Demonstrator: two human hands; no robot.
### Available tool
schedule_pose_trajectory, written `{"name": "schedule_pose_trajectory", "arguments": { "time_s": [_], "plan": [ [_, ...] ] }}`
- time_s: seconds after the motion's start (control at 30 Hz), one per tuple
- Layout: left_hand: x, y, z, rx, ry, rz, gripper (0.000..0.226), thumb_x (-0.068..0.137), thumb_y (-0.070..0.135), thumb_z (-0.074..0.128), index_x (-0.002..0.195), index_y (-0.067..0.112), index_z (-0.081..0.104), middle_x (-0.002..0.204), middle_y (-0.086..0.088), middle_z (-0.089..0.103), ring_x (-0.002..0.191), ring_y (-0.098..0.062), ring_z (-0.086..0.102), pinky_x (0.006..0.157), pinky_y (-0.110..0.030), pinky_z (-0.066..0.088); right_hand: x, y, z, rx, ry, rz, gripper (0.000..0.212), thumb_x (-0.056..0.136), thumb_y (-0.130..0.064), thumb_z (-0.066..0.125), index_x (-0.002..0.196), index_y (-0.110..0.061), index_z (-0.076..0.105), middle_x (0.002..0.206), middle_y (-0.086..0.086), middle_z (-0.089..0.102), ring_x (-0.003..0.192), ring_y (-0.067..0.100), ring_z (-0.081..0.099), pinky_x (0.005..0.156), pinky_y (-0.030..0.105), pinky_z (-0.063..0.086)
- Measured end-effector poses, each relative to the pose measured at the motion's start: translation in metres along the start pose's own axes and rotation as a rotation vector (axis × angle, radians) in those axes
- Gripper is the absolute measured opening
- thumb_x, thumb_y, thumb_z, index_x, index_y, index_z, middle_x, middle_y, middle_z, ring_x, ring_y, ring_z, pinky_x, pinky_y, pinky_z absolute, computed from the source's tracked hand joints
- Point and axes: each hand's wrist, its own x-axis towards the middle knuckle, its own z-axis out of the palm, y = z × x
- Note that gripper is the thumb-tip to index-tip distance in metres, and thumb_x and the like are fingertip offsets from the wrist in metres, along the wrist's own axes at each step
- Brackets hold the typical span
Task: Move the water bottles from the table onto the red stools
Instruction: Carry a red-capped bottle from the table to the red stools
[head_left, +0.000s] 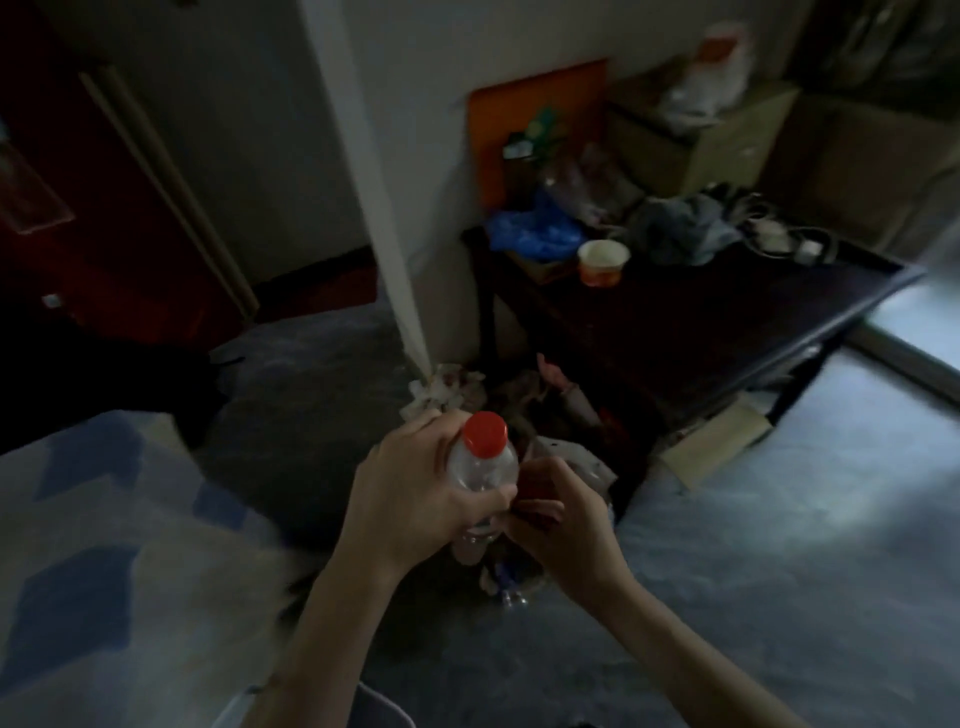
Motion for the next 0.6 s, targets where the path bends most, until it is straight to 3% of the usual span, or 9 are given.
{"name": "schedule_pose_trajectory", "arguments": {
  "time_s": [0.07, 0.2, 0.33, 0.47, 0.6],
  "plan": [
    [0.018, 0.035, 0.027, -0.028, -0.025, 0.087, 0.05, 0.058, 0.062, 0.073, 0.1, 0.037, 0.062, 0.093, 0.019, 0.061, 0.086, 0.002, 0.058, 0.075, -0.031, 0.053, -0.007, 0.009, -0.042, 0.01, 0.109, -0.014, 0.034, 0.074, -0.017, 0.084, 0.099, -0.025, 0.062, 0.099, -0.002, 0.07, 0.091, 0.021, 0.071, 0.075, 0.044, 0.061],
    [0.048, 0.105, 0.079, -0.038, -0.133, 0.297, 0.056, 0.059, 0.069, 0.067, 0.1, 0.032, 0.062, 0.094, 0.015, 0.061, 0.085, -0.002, 0.058, 0.074, -0.033, 0.053, -0.038, 0.016, -0.119, -0.035, 0.336, -0.029, 0.031, 0.078, -0.018, 0.082, 0.096, -0.03, 0.059, 0.093, -0.013, 0.068, 0.083, 0.011, 0.071, 0.067, 0.027, 0.06],
    [0.066, 0.173, 0.133, -0.043, -0.226, 0.452, 0.055, 0.057, 0.069, 0.069, 0.1, 0.038, 0.057, 0.092, 0.016, 0.061, 0.082, -0.002, 0.059, 0.071, -0.035, 0.054, -0.076, 0.027, -0.185, -0.095, 0.583, -0.019, 0.028, 0.079, -0.024, 0.081, 0.097, -0.018, 0.061, 0.093, -0.004, 0.07, 0.084, 0.013, 0.072, 0.072, 0.031, 0.061],
    [0.07, 0.237, 0.18, -0.064, -0.359, 0.606, 0.056, 0.055, 0.064, 0.076, 0.102, 0.038, 0.058, 0.092, 0.018, 0.06, 0.079, -0.001, 0.058, 0.069, -0.035, 0.054, -0.118, 0.04, -0.236, -0.115, 0.786, 0.018, 0.034, 0.073, -0.041, 0.08, 0.098, -0.027, 0.06, 0.098, -0.012, 0.069, 0.09, 0.011, 0.071, 0.076, 0.037, 0.061],
    [0.073, 0.29, 0.229, -0.084, -0.481, 0.752, 0.055, 0.052, 0.065, 0.078, 0.095, 0.035, 0.062, 0.087, 0.017, 0.06, 0.072, -0.002, 0.059, 0.064, -0.035, 0.053, -0.156, 0.053, -0.271, -0.13, 0.995, 0.084, 0.036, 0.073, -0.043, 0.08, 0.098, -0.025, 0.06, 0.097, -0.012, 0.069, 0.093, 0.009, 0.07, 0.079, 0.037, 0.06]
  ]
}}
